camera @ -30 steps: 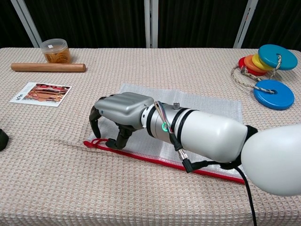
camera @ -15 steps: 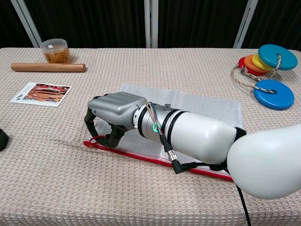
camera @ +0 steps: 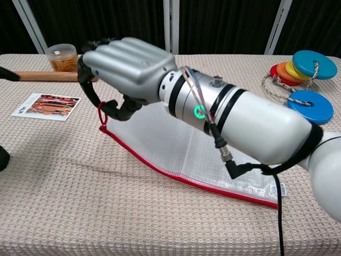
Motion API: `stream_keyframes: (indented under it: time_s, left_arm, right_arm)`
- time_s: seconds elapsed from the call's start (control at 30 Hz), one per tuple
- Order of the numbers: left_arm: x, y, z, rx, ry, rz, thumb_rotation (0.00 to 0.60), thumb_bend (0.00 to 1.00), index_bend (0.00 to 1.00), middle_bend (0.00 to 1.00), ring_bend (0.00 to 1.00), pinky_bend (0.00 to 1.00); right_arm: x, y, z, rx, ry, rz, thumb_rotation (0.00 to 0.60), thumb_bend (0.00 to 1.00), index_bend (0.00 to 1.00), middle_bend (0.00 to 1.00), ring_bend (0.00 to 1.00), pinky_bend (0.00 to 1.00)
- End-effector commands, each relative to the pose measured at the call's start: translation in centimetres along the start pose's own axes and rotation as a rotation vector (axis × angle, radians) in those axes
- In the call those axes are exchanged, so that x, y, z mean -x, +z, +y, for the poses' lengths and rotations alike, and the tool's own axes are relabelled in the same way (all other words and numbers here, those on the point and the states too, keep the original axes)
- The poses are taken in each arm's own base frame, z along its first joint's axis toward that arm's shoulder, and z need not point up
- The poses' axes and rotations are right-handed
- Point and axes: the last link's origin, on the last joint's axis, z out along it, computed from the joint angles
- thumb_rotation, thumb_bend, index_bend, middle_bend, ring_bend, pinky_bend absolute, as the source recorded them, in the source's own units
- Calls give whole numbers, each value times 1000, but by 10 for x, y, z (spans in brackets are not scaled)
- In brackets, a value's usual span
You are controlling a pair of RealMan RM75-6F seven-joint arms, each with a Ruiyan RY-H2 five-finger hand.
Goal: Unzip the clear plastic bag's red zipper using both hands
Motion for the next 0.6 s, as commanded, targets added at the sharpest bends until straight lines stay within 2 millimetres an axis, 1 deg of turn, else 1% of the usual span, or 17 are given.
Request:
stream_keyframes:
  time_s: [0.03,0.13,0.3,0.5,0.6]
  left_arm:
    - [19,46,24,140,-97,-98,600,161,228,129,76,140]
    - [32,67,39,212,-137,-130,600,163,267,128,76,140]
    - [45,94,56,280,-159,-137,600,171,269,129,76,140]
    - [48,113,63,296,-216,-141,600,218,297,129,76,140]
    - [49,119,63,295,-248,-145,600,234,320,129,76,140]
  right_arm:
    - [-20,-7,3,-22,-40,44,600,491,798,193,0,34]
    - [-32,-10,5,-25,-40,56,600,491,799,190,0,34]
    - [-42,-14,7,-17,-49,67,600,491,799,188,0,34]
    - [-42,-16,9,-13,-51,61,600,491,799,186,0,34]
    - [-42,-16,9,-14,-49,64,600,490,799,186,0,34]
